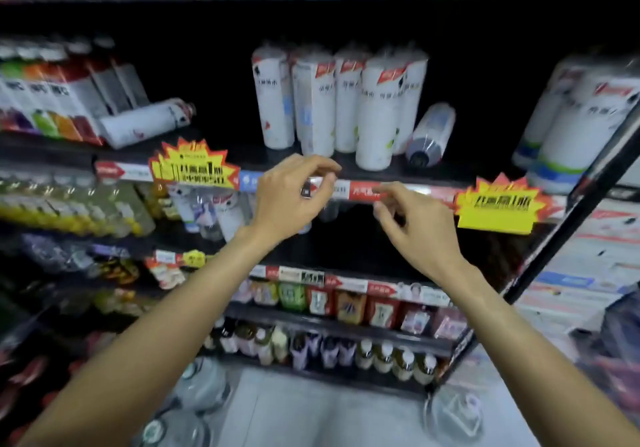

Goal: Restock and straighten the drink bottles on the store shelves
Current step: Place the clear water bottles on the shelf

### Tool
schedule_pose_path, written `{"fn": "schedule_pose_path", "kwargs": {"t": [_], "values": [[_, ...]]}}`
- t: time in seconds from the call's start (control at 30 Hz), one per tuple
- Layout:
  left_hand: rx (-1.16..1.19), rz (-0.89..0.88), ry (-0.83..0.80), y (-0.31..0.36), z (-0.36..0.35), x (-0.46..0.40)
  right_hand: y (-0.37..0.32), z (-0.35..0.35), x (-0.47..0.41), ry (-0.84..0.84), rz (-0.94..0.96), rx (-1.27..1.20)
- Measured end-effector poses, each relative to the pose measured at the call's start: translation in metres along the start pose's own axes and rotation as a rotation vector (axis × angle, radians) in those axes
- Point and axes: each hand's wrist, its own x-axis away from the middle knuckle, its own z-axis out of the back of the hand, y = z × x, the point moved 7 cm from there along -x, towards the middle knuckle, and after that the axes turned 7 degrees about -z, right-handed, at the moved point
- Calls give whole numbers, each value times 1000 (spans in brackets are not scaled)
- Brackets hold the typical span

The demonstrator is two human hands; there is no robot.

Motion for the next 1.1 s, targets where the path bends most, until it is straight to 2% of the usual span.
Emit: {"fn": "schedule_pose_path", "kwargs": {"t": [0.1,0.17,0.3,0.37,0.47,0.53,0.7,0.93,1.1], "values": [[28,-29,-160,-16,-29,46,25,-47,38,-151,-76,101],[60,11,-266,-28,-50,71,47,-68,59,-197,-179,141],[96,222,-465,-58,-102,112,85,-96,85,-230,-298,202],[130,373,-490,-79,-132,132,101,-110,89,-194,-303,210],[193,589,-456,-110,-168,157,115,-133,80,-154,-271,167],[194,609,-392,-137,-198,167,129,-162,66,-160,-223,156],[161,602,-200,-200,-250,164,174,-228,18,-127,-294,59],[131,538,2,-242,-295,160,220,-286,-41,-16,-361,-132],[32,535,36,-261,-319,160,246,-322,-63,35,-381,-217]]}}
